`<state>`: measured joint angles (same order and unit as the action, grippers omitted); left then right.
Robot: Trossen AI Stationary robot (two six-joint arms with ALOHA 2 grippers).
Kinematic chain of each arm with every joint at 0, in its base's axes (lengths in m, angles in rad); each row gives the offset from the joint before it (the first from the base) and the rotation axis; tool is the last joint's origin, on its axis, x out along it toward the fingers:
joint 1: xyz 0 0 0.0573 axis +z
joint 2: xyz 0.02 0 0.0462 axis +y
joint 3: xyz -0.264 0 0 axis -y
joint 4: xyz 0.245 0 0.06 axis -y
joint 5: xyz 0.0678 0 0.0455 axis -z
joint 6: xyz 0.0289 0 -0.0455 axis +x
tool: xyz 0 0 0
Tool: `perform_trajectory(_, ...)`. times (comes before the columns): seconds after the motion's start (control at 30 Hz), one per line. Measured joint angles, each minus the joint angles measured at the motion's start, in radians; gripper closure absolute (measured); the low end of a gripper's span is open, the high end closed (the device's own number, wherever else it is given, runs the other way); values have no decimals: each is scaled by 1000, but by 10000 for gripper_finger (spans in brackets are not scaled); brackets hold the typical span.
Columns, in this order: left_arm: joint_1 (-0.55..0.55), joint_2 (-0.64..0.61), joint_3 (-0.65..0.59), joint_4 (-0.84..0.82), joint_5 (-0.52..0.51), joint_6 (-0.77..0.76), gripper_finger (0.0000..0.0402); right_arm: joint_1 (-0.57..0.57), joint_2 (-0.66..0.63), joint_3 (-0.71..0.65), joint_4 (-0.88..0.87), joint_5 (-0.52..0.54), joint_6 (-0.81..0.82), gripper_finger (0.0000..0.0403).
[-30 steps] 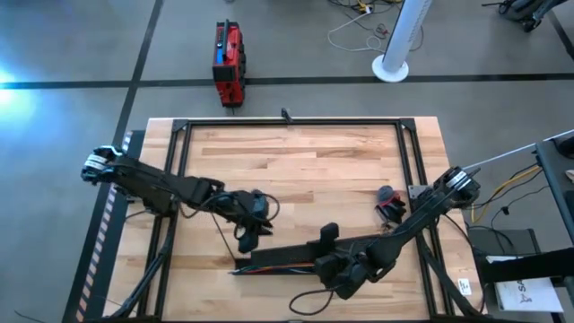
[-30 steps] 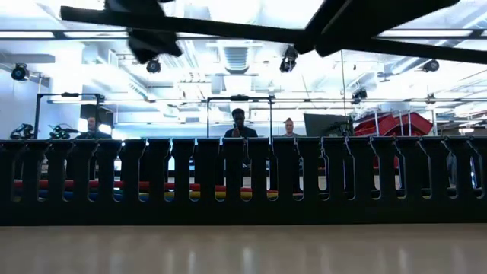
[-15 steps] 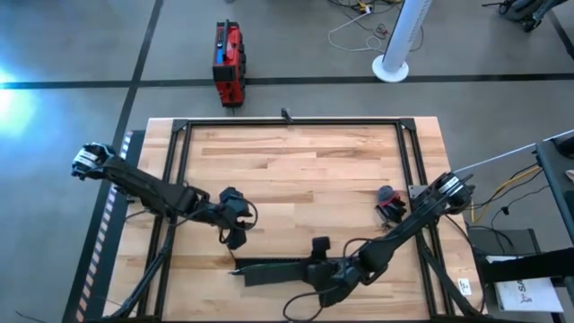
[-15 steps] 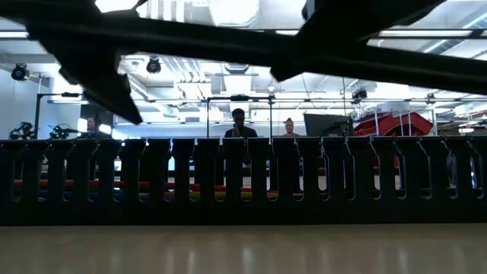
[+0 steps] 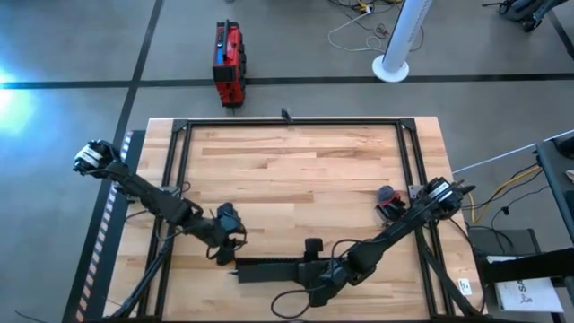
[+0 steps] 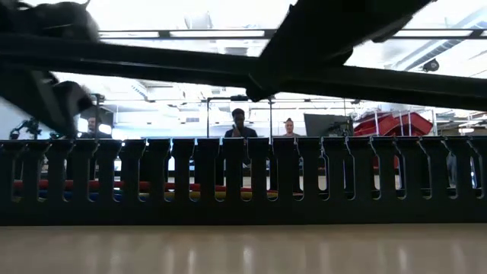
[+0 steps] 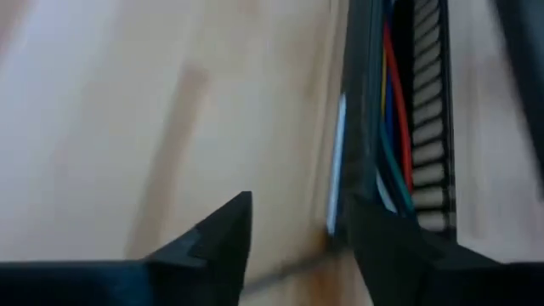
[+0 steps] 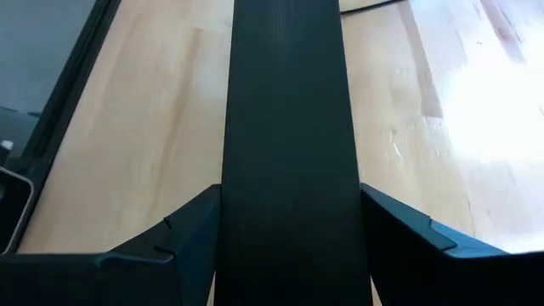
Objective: Ziptie cables
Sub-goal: Close the cable duct using the cable lid
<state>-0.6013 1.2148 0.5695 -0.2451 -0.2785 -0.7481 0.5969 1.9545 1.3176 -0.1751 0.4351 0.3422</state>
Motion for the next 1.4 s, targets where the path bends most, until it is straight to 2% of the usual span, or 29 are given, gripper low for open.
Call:
perform_trajectory(0.2,-163,3,-30,-2,-5,-191,171,-14,0,4,1,1,0,183)
perform_trajectory(0.37,-304,36,-20,36,-107,-280,134,-24,0,4,1,2,43,183)
perform_trajectory(0.5,-395,87,-16,40,-194,-338,123,-29,0,4,1,2,63,183)
perform_trajectory(0.6,-441,151,-17,80,-299,-334,115,-36,0,3,2,2,68,183)
perform_trajectory(0.7,-465,247,-20,126,-412,-306,100,-47,0,3,2,2,70,183)
perform_trajectory(1.0,-467,493,8,270,-508,-259,47,-72,0,2,1,-25,94,183)
perform_trajectory(1.17,-474,521,27,295,-541,-230,40,-76,0,2,0,-24,106,183)
perform_trajectory(1.4,-481,459,43,271,-502,-116,48,-74,0,2,-9,-54,103,183)
